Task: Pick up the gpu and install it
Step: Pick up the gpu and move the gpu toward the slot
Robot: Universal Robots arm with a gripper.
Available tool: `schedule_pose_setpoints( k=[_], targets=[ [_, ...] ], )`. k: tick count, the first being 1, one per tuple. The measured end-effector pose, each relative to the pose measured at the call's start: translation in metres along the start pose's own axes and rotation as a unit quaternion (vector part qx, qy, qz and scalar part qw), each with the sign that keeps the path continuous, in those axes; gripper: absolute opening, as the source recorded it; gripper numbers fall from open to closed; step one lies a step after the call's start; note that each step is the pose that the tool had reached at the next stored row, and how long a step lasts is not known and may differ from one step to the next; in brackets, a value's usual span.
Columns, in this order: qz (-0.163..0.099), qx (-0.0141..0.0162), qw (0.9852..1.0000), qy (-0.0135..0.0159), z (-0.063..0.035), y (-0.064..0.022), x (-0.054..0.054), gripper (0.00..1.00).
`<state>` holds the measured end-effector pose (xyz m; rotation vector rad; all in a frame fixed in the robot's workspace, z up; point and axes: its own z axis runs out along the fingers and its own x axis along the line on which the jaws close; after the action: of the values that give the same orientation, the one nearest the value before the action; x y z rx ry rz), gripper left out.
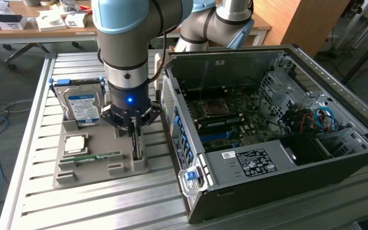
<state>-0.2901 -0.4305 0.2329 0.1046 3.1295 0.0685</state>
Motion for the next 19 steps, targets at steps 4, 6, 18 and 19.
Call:
schedule_pose_setpoints(
  k=[4, 6, 18, 19],
  targets=[
    [-0.004, 0.0000, 1.0000, 0.0001, 0.0000, 0.0000, 0.000, 0.26],
    [-0.004, 0.0000, 1.0000, 0.0002, 0.0000, 0.0000, 0.000, 0.26],
    [-0.007, -0.0032, 1.0000, 0.0005, -0.0144, 0.0006, 0.000, 0.26],
    [-0.007, -0.0036, 1.0000, 0.0005, -0.0173, 0.0008, 0.000, 0.26]
  ],
)
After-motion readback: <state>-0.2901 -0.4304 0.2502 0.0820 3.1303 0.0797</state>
